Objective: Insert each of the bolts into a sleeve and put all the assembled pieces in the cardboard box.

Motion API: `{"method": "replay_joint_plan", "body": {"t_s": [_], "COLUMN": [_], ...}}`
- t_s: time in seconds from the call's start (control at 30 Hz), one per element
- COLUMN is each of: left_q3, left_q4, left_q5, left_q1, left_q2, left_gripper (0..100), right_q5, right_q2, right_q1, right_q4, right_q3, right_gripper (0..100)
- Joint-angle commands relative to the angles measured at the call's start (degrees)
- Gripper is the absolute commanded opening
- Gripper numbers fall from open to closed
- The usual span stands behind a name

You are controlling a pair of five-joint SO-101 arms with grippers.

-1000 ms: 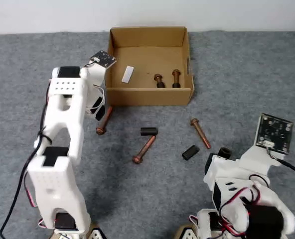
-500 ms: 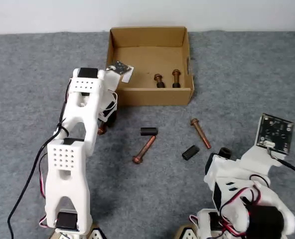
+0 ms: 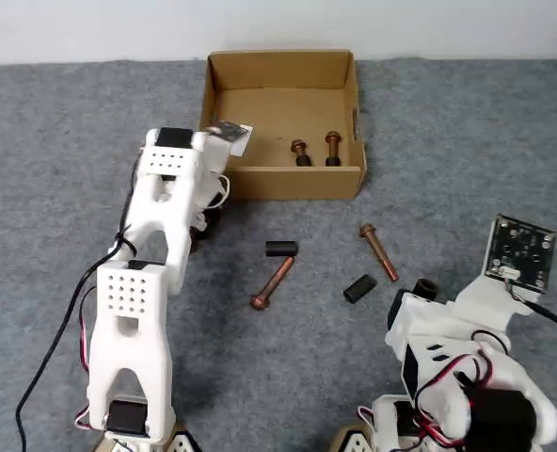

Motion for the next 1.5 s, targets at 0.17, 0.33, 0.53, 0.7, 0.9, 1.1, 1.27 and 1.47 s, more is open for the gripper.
{"method": "replay_joint_plan", "body": {"t_s": [0.17,0.33,0.53,0.7,0.9,1.1,1.27,1.47], "left_q3": [18.8,28.9,34.1,41.9,46.2,46.0,44.5,42.7], "left_q4": [1.9,1.9,1.8,1.8,-0.7,0.6,1.1,1.9], "left_q5": [15.3,23.5,39.4,57.9,74.9,93.3,97.8,98.1], "left_q1": [6.2,7.4,7.4,7.3,5.4,4.6,4.6,4.7], "left_q2": [-29.9,-43.7,-56.2,-59.3,-58.0,-57.9,-58.0,-58.0], "left_gripper": [0,0,0,0,0,0,0,3], "right_q5": [-0.6,-0.7,-0.7,-0.7,-0.8,-2.6,-2.6,-2.7], "right_q2": [0.0,-0.1,-0.1,-0.1,-0.1,-0.1,-0.1,-0.1], "right_q1": [0.2,0.1,0.1,0.1,0.4,0.1,0.1,0.2], "right_q4": [1.5,1.5,1.6,1.6,1.6,1.7,1.7,1.7], "right_q3": [-0.3,-0.3,-0.3,-0.3,-0.3,-0.3,-0.3,-0.3], "right_gripper": [0.8,0.8,0.8,0.8,0.8,0.8,0.8,0.8]}}
